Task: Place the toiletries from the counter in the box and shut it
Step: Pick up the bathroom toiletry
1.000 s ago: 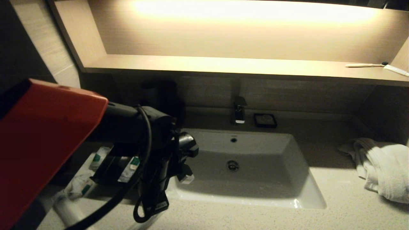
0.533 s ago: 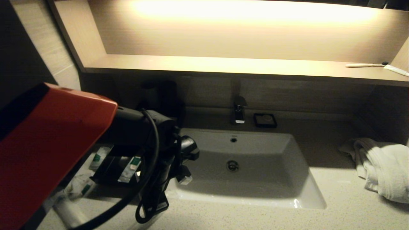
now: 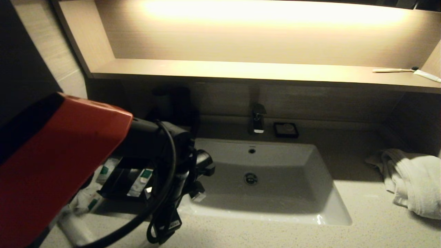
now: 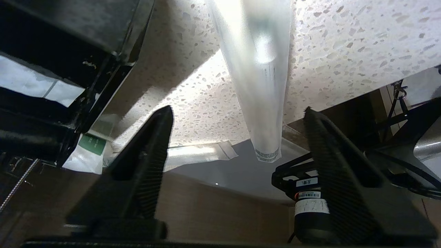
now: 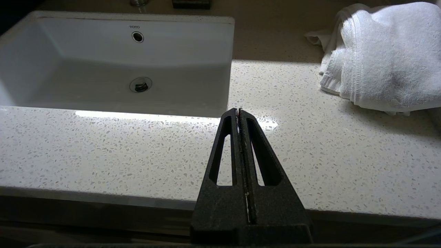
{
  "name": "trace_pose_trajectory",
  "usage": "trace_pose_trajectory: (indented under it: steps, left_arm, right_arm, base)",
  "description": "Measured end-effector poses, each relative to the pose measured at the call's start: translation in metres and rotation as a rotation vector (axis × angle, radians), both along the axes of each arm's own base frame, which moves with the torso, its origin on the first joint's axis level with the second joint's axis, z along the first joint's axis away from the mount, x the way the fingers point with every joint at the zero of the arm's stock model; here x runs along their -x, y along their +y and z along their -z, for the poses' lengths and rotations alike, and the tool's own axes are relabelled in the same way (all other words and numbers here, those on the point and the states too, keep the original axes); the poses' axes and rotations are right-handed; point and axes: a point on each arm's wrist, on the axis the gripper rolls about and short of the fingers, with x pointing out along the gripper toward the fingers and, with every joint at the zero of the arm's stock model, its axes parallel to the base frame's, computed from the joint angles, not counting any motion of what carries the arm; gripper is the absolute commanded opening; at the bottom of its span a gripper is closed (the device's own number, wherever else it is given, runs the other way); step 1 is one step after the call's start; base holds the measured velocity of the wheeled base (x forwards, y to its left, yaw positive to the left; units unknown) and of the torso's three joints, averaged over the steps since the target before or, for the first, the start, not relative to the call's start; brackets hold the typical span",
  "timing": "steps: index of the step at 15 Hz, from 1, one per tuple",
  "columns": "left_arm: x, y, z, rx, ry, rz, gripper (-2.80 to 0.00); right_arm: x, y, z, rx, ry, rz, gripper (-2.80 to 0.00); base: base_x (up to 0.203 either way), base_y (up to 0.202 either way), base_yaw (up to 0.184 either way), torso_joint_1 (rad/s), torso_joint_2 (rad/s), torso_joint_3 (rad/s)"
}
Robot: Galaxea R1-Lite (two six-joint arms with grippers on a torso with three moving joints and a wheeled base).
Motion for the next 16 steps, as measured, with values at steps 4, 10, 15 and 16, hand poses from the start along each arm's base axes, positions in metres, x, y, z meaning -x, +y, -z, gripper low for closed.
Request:
trace_pose_trajectory:
  steps: [4,10,15,16]
  left_arm:
    - [-0.001,-0.001,0.005,-0.009,0.012,0.0,0.0]
    - [-0.002,-0.002,0.013,-0.022,0.022,-0.034,0.0]
    - [-0.003,-0.002,0.017,-0.026,0.038,-0.039,0.0]
    - [-0.002,-0.002,0.018,-0.028,0.043,-0.041,0.0]
  right_arm:
    - [0.0,0.0,0.0,0.0,0.0,0.0,-2.8]
    - [0.0,0.0,0.0,0.0,0.0,0.0,-2.8]
    - [0.0,0.0,0.0,0.001,0.0,0.0,-2.8]
    - [0.0,0.0,0.0,0.001,0.0,0.0,-2.8]
  base:
    - [0.0,0.0,0.0,0.0,0.0,0.0]
    - [0.0,0.0,0.0,0.0,0.0,0.0]
    - [0.0,0.0,0.0,0.0,0.0,0.0]
    - [0.0,0.0,0.0,0.0,0.0,0.0]
